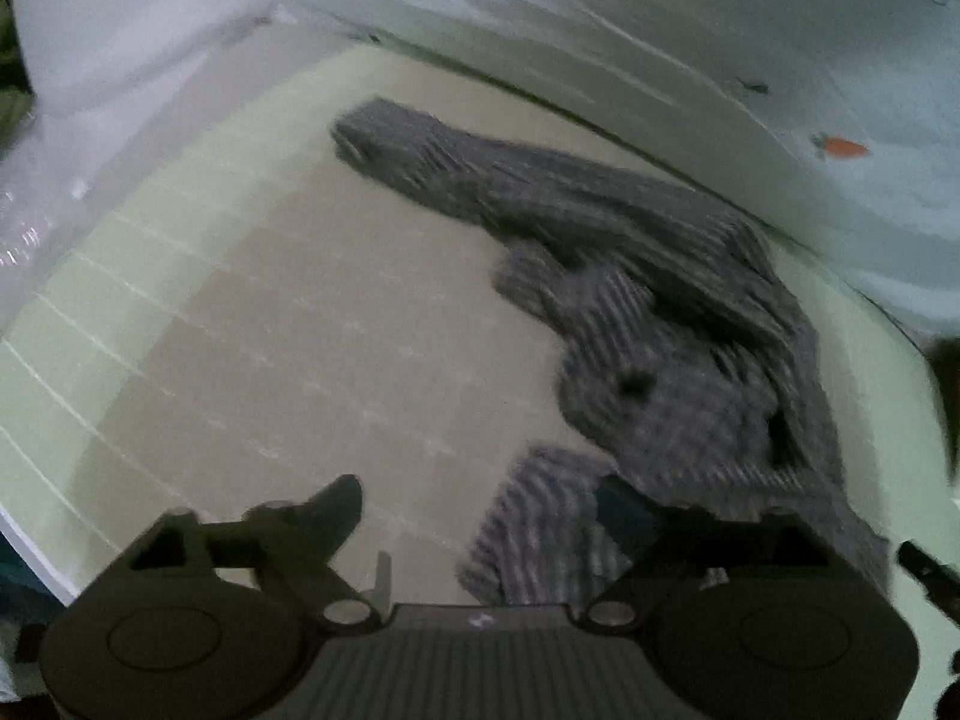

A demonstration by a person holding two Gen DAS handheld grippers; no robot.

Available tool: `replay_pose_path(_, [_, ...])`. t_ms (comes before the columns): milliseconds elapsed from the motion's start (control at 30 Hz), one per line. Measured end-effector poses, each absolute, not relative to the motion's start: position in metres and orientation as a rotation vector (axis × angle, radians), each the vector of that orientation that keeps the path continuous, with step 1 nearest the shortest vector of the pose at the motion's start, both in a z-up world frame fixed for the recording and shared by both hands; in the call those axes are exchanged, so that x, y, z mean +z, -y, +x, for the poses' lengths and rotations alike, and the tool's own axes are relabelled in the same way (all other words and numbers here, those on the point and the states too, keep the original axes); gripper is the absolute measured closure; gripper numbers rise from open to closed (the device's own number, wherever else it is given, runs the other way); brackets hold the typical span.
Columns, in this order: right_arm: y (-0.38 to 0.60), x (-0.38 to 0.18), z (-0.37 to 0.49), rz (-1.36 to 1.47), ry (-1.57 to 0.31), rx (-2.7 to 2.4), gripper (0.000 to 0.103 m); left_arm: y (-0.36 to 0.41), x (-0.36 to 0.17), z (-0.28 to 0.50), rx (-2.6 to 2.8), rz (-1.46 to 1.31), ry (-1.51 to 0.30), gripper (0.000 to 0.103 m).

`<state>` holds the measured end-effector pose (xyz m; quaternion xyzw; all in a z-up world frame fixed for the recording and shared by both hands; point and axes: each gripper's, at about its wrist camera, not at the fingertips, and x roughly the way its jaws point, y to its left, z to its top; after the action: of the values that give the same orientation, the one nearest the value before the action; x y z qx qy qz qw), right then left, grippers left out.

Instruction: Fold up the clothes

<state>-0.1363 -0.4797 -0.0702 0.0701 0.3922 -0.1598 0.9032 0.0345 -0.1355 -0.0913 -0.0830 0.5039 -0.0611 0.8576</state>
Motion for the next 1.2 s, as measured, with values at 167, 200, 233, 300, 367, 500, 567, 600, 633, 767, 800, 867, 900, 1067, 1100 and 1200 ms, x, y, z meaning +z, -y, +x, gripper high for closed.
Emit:
replay_pose_path(167, [0.458,-0.067,-0.087,0.024,-0.762,-0.287,0.002,0.138,-0.102,0.069,-0.109,-0.118,-1.114,0.006])
replay_pose_path(200, [0.453,-0.067,-0.077,0.006,-0.758,-0.275,0.002,0.139,-0.104,0.076,-0.114,-0.115,-1.126,0.006])
replay_pose_path(233, [0.448,-0.067,-0.066,-0.012,-0.755,-0.264,0.002,0.141,-0.107,0.083,-0.120,-0.111,-1.139,0.006])
replay_pose_path(300, [0.437,-0.069,-0.045,-0.041,-0.753,-0.238,0.002,0.146,-0.112,0.093,-0.122,-0.099,-1.164,0.006])
replay_pose_path(367, [0.426,-0.073,-0.025,-0.054,-0.760,-0.205,0.002,0.157,-0.119,0.105,-0.118,-0.068,-1.181,0.006])
replay_pose_path(500, [0.404,-0.083,0.007,-0.079,-0.771,-0.125,0.002,0.176,-0.131,0.125,-0.147,-0.015,-1.187,0.006])
replay_pose_path(567, [0.392,-0.088,0.022,-0.120,-0.770,-0.088,0.002,0.183,-0.136,0.133,-0.150,0.014,-1.189,0.006])
replay_pose_path(600, [0.389,-0.091,0.030,-0.147,-0.779,-0.083,0.002,0.187,-0.138,0.137,-0.151,0.029,-1.190,0.006])
replay_pose_path(633, [0.387,-0.094,0.038,-0.174,-0.788,-0.077,0.002,0.191,-0.141,0.141,-0.152,0.043,-1.191,0.006])
replay_pose_path(767, [0.384,-0.099,0.062,-0.225,-0.809,-0.101,0.002,0.206,-0.151,0.156,-0.156,0.101,-1.194,0.006])
replay_pose_path(800, [0.387,-0.097,0.064,-0.210,-0.805,-0.111,0.002,0.207,-0.154,0.156,-0.149,0.113,-1.195,0.006])
replay_pose_path(867, [0.398,-0.092,0.059,-0.178,-0.774,-0.145,0.003,0.208,-0.159,0.156,-0.133,0.137,-1.195,0.004])
replay_pose_path(900, [0.404,-0.089,0.055,-0.162,-0.756,-0.172,0.003,0.208,-0.161,0.156,-0.126,0.147,-1.196,0.003])
replay_pose_path(1067, [0.442,-0.073,0.033,-0.071,-0.676,-0.331,0.003,0.206,-0.163,0.155,-0.127,0.141,-1.192,0.000])
replay_pose_path(1100, [0.452,-0.070,0.028,-0.048,-0.665,-0.369,0.003,0.205,-0.163,0.154,-0.131,0.138,-1.190,0.000])
replay_pose_path(1200, [0.486,-0.066,0.009,0.023,-0.639,-0.527,0.003,0.201,-0.165,0.153,-0.140,0.111,-1.187,0.000])
